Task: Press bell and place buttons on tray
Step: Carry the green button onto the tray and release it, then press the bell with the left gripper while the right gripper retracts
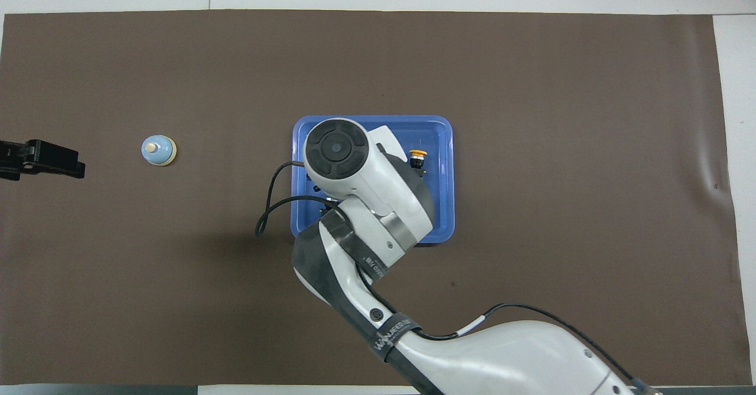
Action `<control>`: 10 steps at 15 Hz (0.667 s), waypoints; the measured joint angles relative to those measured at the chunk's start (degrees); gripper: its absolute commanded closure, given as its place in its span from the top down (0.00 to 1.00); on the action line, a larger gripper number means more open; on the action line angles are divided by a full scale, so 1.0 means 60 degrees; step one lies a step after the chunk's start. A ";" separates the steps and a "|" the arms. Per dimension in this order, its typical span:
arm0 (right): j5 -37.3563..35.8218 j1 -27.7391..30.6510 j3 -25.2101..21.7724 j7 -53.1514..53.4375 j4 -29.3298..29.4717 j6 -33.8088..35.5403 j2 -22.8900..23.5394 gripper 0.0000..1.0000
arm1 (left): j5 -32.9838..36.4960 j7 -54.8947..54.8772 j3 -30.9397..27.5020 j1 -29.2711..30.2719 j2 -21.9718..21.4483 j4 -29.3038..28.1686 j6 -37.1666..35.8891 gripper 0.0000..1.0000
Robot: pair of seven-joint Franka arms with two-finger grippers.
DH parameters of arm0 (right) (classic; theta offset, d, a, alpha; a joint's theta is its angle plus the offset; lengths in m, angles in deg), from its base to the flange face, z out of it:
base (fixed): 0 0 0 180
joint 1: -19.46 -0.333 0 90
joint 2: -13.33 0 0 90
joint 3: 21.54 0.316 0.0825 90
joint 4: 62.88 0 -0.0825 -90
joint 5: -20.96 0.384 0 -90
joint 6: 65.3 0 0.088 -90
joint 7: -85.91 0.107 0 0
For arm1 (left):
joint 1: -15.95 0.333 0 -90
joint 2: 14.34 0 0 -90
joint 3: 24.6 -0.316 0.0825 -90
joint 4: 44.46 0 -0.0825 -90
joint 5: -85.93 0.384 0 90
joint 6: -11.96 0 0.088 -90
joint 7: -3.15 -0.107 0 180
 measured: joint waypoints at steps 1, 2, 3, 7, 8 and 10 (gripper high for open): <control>-0.0004 0.0406 -0.0006 -0.0391 0.0005 0.0355 -0.0322 1.00 | 0.0000 0.0000 0.0000 0.0000 0.0000 0.0000 0.0000 1.00; -0.0005 0.0863 -0.0012 -0.1054 0.0007 0.0750 -0.0642 1.00 | 0.0000 0.0000 0.0000 0.0000 0.0000 0.0000 0.0000 1.00; -0.0005 0.1368 -0.0018 -0.1879 0.0008 0.1149 -0.0950 1.00 | 0.0000 0.0000 0.0000 0.0000 0.0000 0.0000 0.0000 1.00; -0.0001 0.3357 -0.0038 -0.5336 -0.0005 0.2406 -0.1839 1.00 | 0.0000 0.0000 0.0000 0.0000 0.0000 0.0000 0.0000 1.00; -0.0001 0.3718 -0.0041 -0.5977 -0.0010 0.2605 -0.1951 1.00 | 0.0000 0.0000 0.0000 0.0000 0.0000 0.0000 0.0000 1.00; -0.0002 0.4243 -0.0043 -0.6991 -0.0013 0.2931 -0.2109 1.00 | 0.0000 0.0000 0.0000 0.0000 0.0000 0.0000 0.0000 1.00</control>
